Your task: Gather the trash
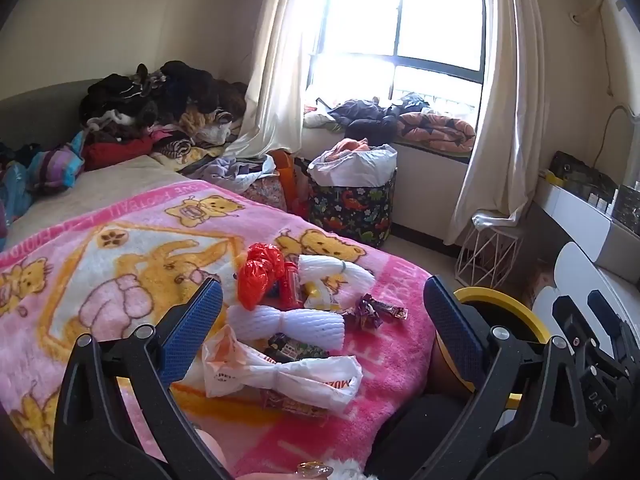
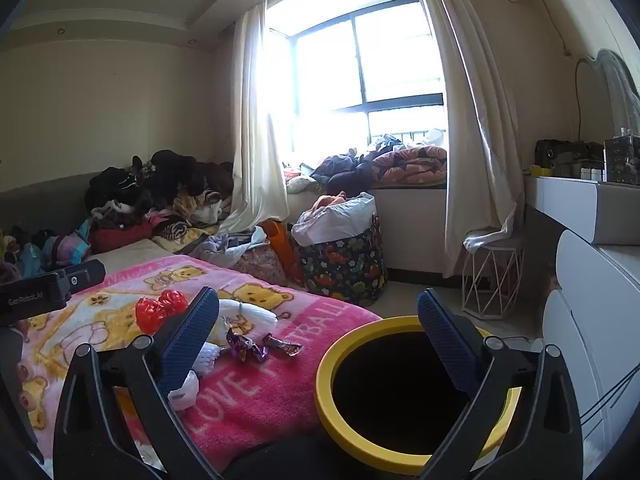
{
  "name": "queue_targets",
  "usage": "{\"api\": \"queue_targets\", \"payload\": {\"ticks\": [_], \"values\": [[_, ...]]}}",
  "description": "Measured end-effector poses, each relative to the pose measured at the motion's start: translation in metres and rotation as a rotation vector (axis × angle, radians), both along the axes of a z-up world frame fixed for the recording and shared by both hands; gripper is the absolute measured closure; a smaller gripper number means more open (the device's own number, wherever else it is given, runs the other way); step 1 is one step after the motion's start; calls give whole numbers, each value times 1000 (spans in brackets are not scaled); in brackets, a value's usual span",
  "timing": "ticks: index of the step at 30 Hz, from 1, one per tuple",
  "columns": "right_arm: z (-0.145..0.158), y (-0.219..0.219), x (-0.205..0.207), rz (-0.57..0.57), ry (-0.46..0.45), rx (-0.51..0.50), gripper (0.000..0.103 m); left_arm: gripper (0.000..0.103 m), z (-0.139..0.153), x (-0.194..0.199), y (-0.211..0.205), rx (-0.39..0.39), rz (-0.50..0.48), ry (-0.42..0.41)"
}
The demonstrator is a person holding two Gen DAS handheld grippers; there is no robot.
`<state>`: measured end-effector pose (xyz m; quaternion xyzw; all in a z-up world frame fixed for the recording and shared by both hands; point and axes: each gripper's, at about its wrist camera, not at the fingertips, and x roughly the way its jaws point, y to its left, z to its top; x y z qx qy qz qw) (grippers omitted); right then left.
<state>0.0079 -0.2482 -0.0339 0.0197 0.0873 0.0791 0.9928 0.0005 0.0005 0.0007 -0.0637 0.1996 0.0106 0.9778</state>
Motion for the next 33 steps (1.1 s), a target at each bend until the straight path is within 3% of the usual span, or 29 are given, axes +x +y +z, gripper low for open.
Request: {"api": "queue_targets", "payload": {"ticks": [33], "values": [[5,3,0,-10,4,-24,6,11,1,1,-2,-7,-8,-10]]}}
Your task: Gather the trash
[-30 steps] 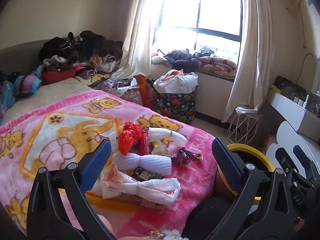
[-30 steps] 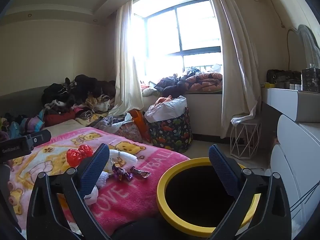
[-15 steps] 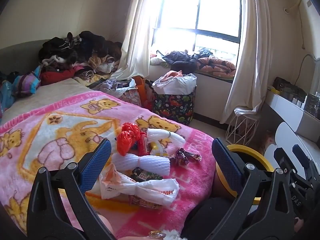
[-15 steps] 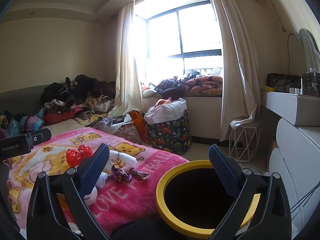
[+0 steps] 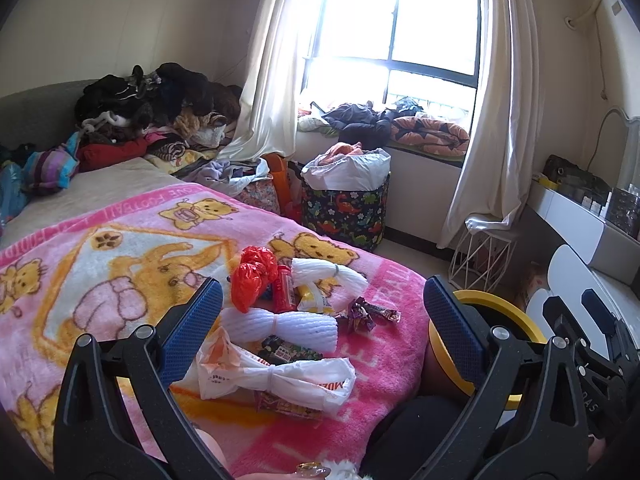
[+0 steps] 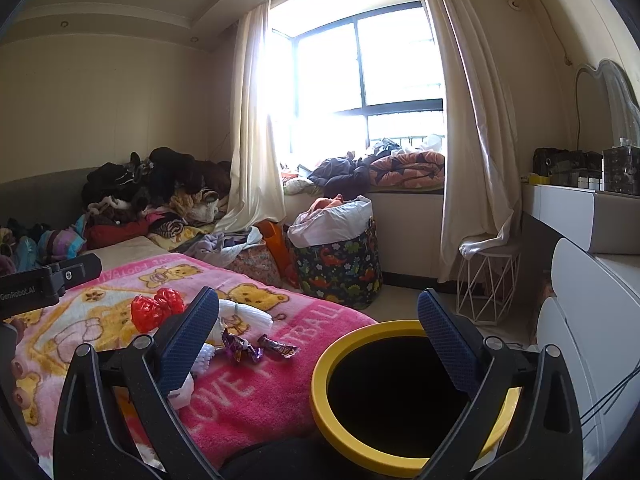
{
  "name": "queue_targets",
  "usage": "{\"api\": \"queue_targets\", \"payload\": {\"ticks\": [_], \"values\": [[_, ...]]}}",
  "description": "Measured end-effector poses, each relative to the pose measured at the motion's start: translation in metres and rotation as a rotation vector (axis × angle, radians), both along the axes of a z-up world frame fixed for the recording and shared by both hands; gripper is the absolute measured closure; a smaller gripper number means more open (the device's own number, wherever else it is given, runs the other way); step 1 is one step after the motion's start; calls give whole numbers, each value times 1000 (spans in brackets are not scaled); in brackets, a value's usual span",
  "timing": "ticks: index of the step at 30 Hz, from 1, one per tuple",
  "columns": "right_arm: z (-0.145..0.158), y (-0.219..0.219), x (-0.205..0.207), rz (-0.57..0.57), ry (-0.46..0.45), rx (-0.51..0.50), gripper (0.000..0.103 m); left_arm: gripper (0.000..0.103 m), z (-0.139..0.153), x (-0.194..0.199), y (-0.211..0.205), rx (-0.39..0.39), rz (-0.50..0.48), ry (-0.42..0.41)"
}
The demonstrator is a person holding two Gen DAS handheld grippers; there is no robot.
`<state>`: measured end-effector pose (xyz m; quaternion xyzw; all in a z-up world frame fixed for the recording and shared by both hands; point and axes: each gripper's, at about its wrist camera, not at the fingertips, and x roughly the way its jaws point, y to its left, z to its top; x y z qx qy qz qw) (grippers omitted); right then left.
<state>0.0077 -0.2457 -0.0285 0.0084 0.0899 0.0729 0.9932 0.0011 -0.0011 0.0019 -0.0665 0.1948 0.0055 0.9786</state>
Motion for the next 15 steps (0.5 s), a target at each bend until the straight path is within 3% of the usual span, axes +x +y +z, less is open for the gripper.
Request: {"api": "queue_targets", "payload": {"ticks": [15], "values": [[-3,0,2,0,3,1,6,11,1,3,-7,3,-2,-2]]}}
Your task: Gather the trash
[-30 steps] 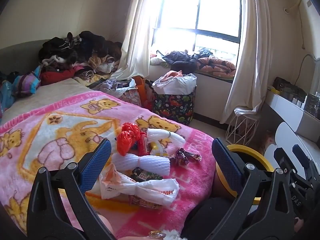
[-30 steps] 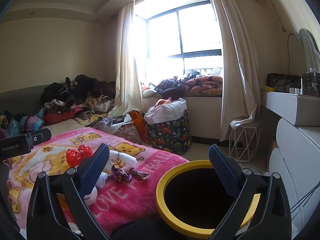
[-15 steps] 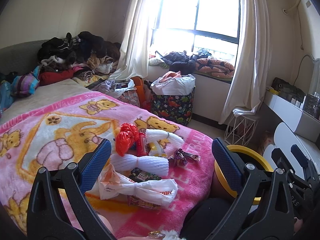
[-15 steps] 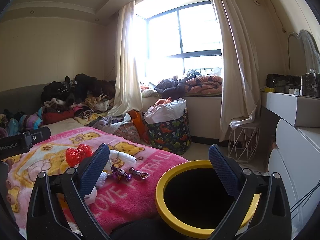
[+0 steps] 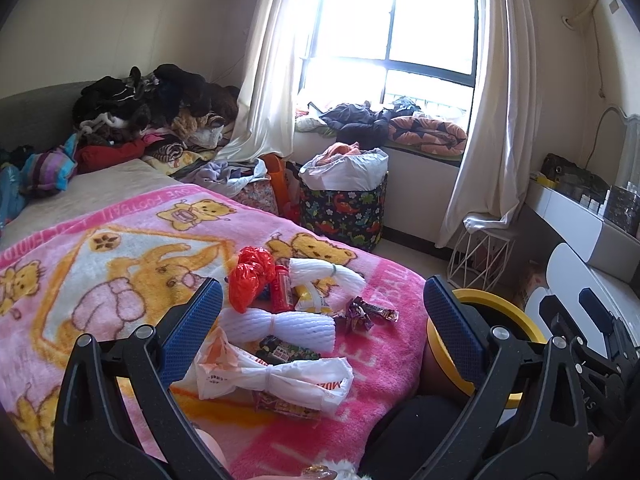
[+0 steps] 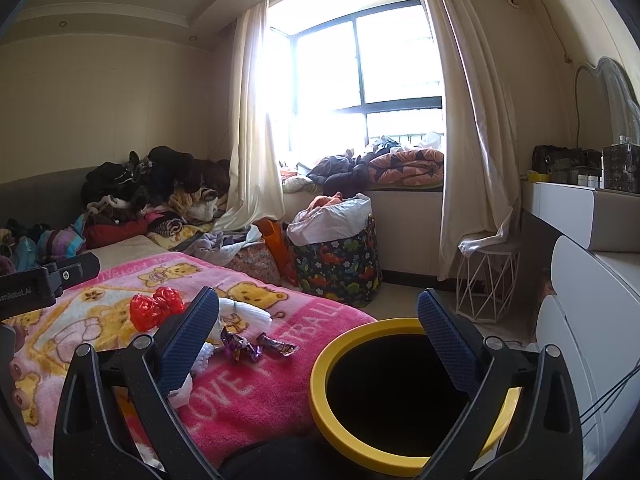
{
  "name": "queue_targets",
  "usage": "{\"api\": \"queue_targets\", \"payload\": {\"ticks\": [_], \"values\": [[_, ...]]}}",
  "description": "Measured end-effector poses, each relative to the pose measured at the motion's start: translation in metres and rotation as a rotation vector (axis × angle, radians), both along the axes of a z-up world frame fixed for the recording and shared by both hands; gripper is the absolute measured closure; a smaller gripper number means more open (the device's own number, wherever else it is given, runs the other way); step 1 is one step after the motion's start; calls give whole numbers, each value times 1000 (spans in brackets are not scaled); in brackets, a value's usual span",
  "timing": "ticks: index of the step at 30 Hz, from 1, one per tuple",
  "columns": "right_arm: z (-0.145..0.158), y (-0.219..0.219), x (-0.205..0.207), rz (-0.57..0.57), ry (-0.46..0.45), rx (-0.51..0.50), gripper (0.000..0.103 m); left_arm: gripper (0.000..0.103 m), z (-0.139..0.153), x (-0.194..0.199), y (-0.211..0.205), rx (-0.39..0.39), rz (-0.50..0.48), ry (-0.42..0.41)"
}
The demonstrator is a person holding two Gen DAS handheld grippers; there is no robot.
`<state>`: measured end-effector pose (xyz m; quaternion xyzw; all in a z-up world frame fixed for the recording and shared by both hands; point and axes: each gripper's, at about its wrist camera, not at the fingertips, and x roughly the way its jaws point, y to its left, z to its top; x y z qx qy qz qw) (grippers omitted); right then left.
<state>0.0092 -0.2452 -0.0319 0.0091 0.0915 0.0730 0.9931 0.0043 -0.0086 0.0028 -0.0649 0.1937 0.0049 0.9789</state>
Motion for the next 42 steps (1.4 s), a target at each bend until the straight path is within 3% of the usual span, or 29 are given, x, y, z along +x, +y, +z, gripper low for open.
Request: {"api": "queue_targets", "payload": {"ticks": [22,31,42], "values": [[-12,-6,3,-3,23,10,6,11,8,-7,2,-17,5,5],[-14,20,18,130,100,-9,6,11,9,-3,17,-49,82,9],[-22,80,35,371,218,-100,6,11,4,4,80,-131,244,36]]}}
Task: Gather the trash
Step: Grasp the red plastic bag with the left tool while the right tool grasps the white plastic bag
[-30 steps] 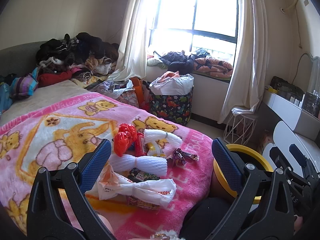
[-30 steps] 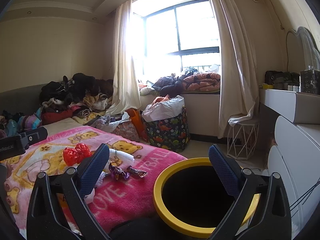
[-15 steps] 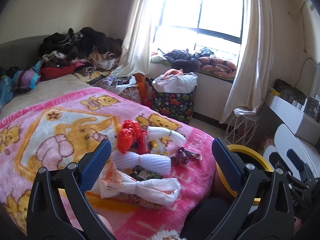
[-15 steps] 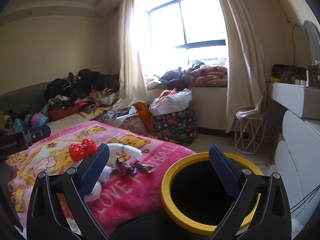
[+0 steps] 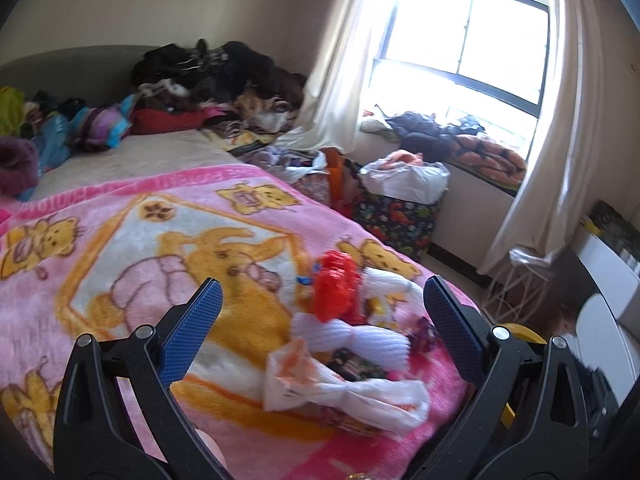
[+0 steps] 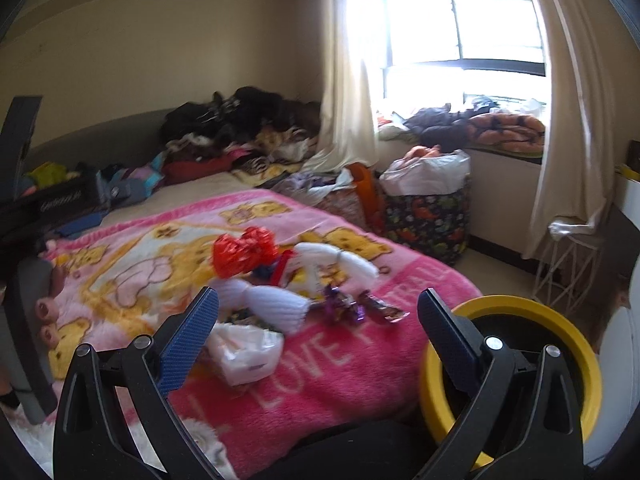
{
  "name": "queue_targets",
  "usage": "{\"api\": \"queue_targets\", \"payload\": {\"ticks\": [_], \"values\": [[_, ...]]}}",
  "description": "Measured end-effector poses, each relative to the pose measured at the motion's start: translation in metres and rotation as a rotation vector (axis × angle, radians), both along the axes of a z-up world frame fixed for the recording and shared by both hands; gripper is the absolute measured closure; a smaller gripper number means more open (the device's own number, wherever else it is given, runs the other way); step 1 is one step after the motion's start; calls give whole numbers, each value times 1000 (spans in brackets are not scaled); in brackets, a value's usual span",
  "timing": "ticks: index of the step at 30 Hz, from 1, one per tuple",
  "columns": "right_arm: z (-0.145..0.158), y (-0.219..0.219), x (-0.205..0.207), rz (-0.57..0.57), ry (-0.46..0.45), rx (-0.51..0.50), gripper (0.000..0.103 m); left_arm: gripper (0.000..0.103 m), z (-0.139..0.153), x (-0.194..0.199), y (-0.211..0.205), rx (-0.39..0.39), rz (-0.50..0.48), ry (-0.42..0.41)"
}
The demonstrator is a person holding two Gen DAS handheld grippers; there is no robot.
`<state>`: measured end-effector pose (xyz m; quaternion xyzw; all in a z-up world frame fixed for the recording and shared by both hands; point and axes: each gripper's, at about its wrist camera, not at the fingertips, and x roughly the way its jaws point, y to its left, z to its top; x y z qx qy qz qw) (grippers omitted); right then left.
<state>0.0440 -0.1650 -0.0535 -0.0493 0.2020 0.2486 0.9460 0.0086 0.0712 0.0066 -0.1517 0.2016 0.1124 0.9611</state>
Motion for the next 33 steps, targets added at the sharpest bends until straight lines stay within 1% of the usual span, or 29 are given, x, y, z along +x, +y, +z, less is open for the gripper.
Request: {"api": "queue_targets", "payload": {"ticks": [3,8,11,16,18,22,24,26,27,28,29,32,33], "values": [[-6,17,4,66,43,-28,6,11,-2,1,13,-12,26,3],[-18,41,11,125,86,-61,6,11,-3,6,32,-17,53,9],[-24,51,14,157,111,-80,6,11,-3,14,39,-21,47,12],[-39,66,30,199,162,-135,6,11,-5,36,45,-33,-6,24],[-47,72,39,215,209,-159,6,11,-8,53,43,-29,-37,62],[-61,80,55,260,296,-203,6,11,-23,93,36,-79,-144,170],[-66,83,59,271,308,-230,6,11,-31,109,32,-98,-189,208],[-71,86,62,291,327,-250,7,11,-38,125,27,-86,-225,255],[-74,88,63,302,341,-256,7,11,-42,131,24,-74,-228,271],[-77,89,64,314,350,-257,11,11,-45,137,22,-66,-235,288],[-79,90,64,320,356,-261,28,11,-47,138,19,-66,-243,294],[-84,90,69,321,386,-260,46,19,-58,148,14,-70,-260,329],[-84,89,70,324,393,-254,49,24,-60,150,12,-67,-260,342]]}}
